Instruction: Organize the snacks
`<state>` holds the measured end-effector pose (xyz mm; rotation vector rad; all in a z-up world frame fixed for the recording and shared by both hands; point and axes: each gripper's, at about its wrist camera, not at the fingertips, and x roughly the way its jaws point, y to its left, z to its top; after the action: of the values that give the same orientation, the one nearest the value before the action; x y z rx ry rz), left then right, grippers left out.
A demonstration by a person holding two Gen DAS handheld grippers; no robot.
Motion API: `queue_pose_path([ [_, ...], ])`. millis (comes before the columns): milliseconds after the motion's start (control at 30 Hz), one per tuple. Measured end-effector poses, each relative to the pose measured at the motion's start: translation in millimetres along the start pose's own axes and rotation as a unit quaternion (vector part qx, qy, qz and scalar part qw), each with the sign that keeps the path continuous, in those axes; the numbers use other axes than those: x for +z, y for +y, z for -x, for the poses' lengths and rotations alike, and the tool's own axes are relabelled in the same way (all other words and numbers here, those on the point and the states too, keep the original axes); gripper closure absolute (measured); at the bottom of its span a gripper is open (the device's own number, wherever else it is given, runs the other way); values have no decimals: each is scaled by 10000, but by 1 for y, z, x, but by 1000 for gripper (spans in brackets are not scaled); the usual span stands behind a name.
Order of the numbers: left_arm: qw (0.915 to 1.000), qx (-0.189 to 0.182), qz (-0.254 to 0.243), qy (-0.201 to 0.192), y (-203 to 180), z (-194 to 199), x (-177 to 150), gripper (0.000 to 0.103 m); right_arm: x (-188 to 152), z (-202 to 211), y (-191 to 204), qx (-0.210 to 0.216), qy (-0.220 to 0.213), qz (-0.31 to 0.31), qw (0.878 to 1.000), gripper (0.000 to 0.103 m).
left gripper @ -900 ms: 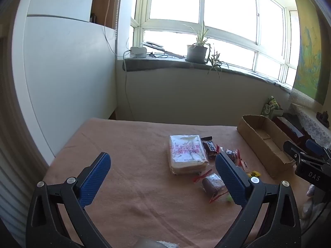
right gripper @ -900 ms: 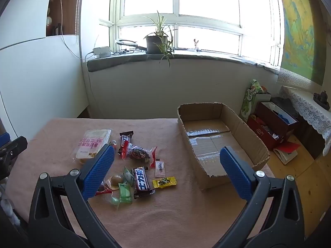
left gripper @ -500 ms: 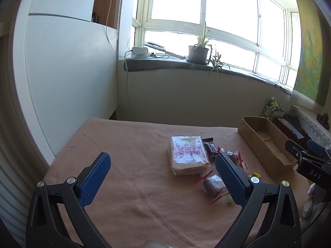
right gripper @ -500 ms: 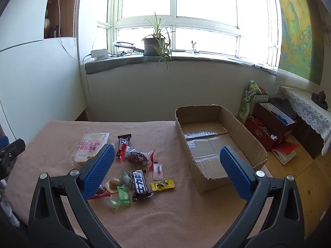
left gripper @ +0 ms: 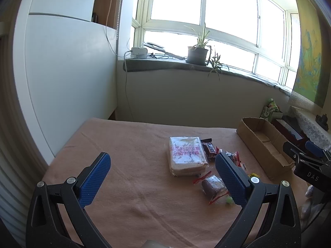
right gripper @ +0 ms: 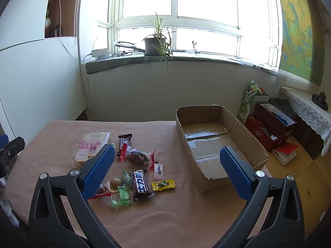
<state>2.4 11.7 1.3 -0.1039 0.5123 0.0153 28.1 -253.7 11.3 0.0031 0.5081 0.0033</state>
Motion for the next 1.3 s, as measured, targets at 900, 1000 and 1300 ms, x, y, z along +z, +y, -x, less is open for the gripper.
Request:
queue_pose_path([
  [900, 10000, -39, 40, -11, -2, 2, 0, 2, 0, -1, 1, -4, 3, -13, 10000, 0],
  [1000, 10000, -41, 49, -6, -2, 2, -1, 2, 2, -2, 2, -14, 0, -3, 10000, 0],
  [1300, 10000, -53, 57, -3, -3, 2, 0, 2, 1, -2, 2, -13, 2, -8, 10000, 0],
])
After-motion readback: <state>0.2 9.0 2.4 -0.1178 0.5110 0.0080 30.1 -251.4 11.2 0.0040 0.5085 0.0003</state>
